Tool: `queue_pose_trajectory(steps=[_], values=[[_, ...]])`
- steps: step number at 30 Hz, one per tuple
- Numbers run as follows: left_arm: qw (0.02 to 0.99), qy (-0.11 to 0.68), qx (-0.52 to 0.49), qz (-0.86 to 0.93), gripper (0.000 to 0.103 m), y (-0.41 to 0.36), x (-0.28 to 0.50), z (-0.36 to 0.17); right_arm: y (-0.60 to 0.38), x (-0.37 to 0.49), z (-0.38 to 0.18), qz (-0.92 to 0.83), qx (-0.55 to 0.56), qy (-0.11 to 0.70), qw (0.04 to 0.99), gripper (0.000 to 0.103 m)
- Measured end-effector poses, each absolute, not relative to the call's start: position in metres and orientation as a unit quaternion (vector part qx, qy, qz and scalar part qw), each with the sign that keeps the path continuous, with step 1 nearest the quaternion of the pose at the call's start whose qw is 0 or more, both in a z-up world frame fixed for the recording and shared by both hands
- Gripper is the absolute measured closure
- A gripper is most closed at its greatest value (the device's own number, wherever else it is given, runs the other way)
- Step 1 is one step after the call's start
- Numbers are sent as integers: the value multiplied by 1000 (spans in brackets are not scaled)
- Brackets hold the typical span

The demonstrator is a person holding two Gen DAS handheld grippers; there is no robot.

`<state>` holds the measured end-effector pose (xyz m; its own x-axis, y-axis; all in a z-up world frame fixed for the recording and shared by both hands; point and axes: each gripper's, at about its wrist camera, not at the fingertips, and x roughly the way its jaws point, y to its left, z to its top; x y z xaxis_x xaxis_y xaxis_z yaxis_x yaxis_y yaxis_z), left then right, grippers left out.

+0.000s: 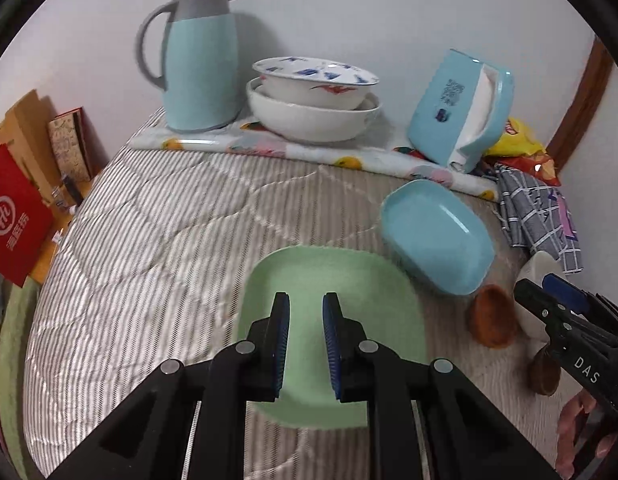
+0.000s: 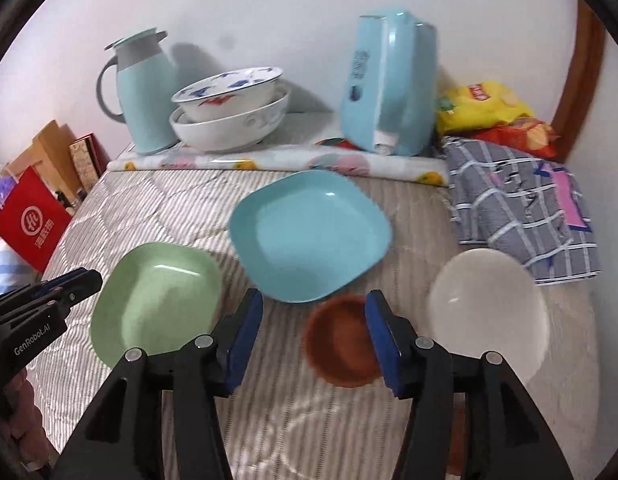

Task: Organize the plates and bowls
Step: 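Move both tools to the light-blue plate and grip its rim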

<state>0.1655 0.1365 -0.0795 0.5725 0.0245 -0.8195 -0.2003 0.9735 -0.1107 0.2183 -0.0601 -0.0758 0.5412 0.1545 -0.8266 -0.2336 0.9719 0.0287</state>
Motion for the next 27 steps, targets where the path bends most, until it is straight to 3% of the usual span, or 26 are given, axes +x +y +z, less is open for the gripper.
queue_pose_trajectory(steps=[2,6,7,24,27], values=[[884,454,-94,58,86,128,174,-76,-70,223,-72,102,-41,467,877,50],[892,438,-91,59,57,116,187,-67,-89,233,-68,101,-22,474,874,49],[895,433,-89,60,54,114,188,-65,-92,235,-67,100,-20,475,874,49],[868,482,-104,63,54,109,259,-102,-99,301,-93,107,-22,488,866,49],[868,482,-101,58,54,108,269,-107,-93,313,-101,104,-29,493,863,56]])
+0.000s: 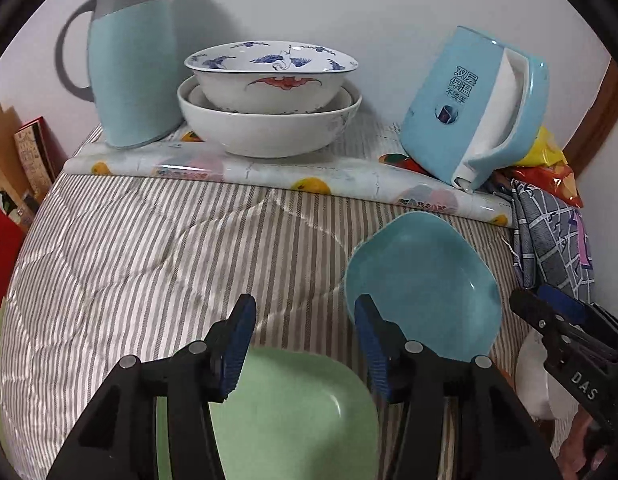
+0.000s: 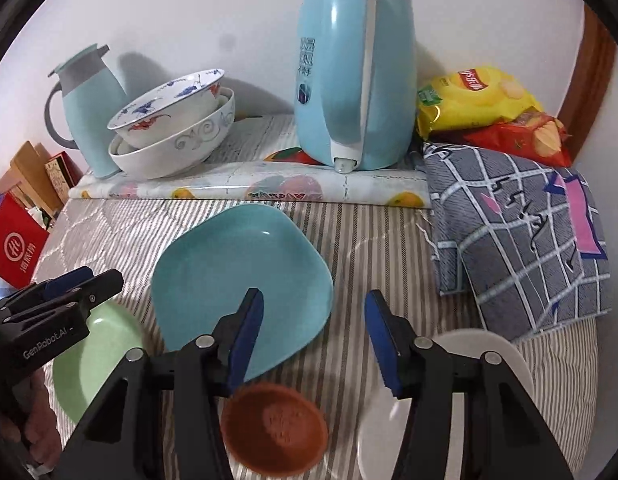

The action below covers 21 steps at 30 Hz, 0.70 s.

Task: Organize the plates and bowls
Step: 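Move both tools to the light-blue plate and grip its rim, then lift the light-blue plate and carry it over the green plate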

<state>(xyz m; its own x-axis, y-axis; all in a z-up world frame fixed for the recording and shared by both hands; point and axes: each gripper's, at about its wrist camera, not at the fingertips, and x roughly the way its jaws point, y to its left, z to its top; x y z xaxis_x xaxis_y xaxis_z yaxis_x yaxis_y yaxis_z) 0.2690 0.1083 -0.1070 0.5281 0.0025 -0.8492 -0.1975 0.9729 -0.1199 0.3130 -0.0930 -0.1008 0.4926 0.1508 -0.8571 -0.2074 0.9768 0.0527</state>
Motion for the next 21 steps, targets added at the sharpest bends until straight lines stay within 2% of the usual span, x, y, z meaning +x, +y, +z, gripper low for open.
queue_pose_trajectory(steps=[2,9,11,14,16,21], values=[[869,482,-100,56,54,108,276,-110,-90,321,-107,101,-33,499,860,61],[866,489,-97,35,54,99,298,-122,-89,334,-125,92,-41,515,851,64],[864,494,-93,29,54,95,304,-127,-88,337,-130,92,-39,520,848,69],[860,501,-95,22,59,90,310,-133,-86,340,-137,89,-39,530,843,77],[856,507,-98,18,67,89,313,-138,-84,342,-141,91,-43,535,839,77],[853,512,-102,14,73,86,320,-145,-82,346,-148,89,-51,538,837,79]])
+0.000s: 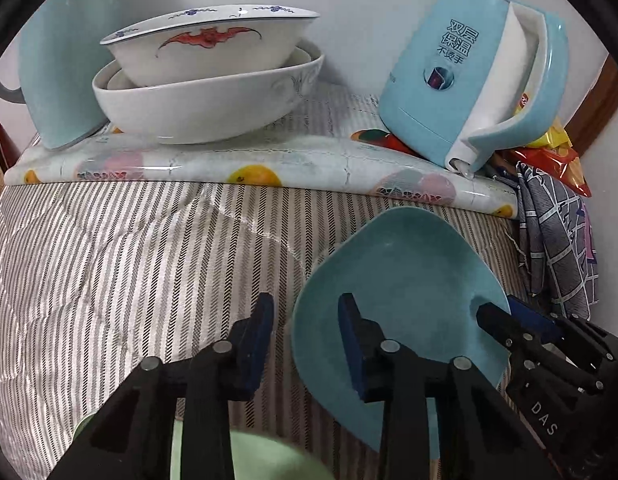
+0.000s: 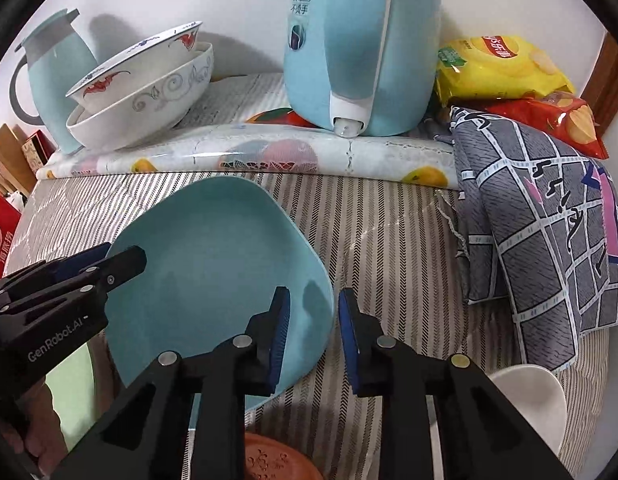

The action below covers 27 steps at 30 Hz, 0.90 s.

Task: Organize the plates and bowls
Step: 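Lift the light-blue plate and carry it over the green plate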

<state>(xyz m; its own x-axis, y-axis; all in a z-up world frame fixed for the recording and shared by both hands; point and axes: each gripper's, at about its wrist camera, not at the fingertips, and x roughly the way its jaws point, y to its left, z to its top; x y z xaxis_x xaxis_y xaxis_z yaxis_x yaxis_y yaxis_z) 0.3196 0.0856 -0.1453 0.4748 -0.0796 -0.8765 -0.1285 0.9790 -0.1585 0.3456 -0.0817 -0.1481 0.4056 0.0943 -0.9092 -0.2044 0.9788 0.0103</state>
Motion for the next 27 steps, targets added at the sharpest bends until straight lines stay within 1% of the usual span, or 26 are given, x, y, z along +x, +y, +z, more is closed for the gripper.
queue_pose_trajectory(steps=[2,3,4,6,9,16,27], values=[[851,515,-102,16,75,85,322,-148,-81,347,-151,90,-55,538,836,80],[850,517,-102,16,79,85,323,-149,-80,347,-152,90,-56,538,836,82],[849,519,-101,18,84,84,324,-151,-80,348,-155,90,-57,541,834,87],[847,522,-102,21,88,84,326,-154,-80,349,-158,86,-56,543,833,90],[851,515,-99,20,89,83,326,-154,-80,352,-160,80,-56,541,835,95],[859,502,-96,13,90,81,321,-138,-83,349,-146,70,-48,521,849,96],[877,470,-98,6,91,84,288,-89,-87,324,-98,68,-34,489,869,96]])
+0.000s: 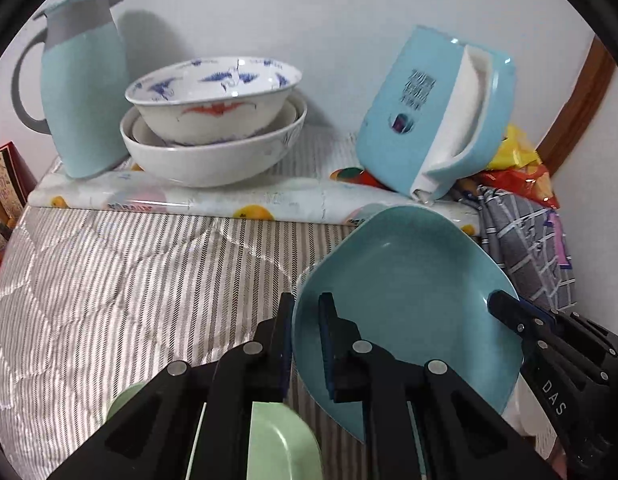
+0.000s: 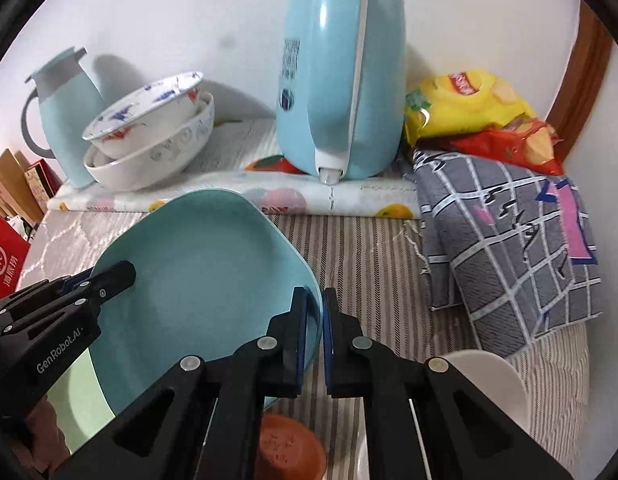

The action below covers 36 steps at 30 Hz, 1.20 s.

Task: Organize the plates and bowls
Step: 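Lift the light-blue plate and carry it over the green plate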

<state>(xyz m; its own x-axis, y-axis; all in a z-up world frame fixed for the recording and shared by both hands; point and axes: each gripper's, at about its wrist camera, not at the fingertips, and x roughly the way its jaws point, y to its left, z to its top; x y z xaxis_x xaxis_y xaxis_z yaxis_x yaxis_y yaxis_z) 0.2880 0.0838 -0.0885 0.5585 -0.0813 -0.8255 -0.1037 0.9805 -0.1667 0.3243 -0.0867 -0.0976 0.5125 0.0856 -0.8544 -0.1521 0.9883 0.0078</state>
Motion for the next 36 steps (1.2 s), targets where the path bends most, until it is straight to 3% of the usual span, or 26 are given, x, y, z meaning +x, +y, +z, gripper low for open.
queue_pose_trajectory(steps=[17,36], values=[[897,432,-94,1,91,81,203,-36,-93,232,-34,65,-13,450,891,96],[901,418,-108,30,91,117,138,-25,-61,169,-16,88,-15,428,899,96]])
